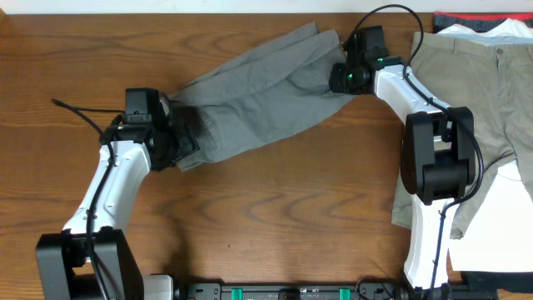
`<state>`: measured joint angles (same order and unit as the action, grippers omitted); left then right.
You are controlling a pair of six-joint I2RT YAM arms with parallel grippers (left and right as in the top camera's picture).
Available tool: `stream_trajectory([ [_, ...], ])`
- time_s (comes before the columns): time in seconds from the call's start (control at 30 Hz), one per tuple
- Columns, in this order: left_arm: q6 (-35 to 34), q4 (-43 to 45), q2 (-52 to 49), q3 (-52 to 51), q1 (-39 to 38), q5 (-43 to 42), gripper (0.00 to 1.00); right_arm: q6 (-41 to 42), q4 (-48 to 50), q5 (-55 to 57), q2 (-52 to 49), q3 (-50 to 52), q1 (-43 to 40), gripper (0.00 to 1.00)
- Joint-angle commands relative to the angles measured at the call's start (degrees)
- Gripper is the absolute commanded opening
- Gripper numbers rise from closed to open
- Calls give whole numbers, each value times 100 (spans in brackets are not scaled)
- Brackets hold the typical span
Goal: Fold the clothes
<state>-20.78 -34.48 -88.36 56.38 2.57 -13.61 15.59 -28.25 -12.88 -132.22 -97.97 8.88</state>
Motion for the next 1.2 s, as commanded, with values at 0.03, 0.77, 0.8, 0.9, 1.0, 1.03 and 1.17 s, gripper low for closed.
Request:
stream_trajectory([
  [0.03, 33, 28, -310, -105, 2, 236, 69, -68, -560, 260, -175, 103, -17, 26],
  [0.77, -92, -367, -1141, -72, 1060, 957, 6, 166, -3668, 1388, 345, 103, -2, 18],
  [0.8, -9, -367, -1073, -33, 1156, 861, 8, -4, -3589, 1294, 439, 103, 4, 20],
  [0.9, 131, -365, -890, 72, 1266, 688, 13, -761, -3182, 595, 739, 103, 22, 24],
  [1.0, 168, -348, -706, 98, 1246, 678, 22, -885, -2800, -15, 870, 103, 20, 22],
  [1.03, 168, -358, -678, 98, 1239, 678, 24, -881, -2717, -155, 870, 103, 20, 21],
  [1.17, 168, -433, -645, 98, 1241, 678, 43, -883, -2356, -793, 761, 103, 92, 17],
])
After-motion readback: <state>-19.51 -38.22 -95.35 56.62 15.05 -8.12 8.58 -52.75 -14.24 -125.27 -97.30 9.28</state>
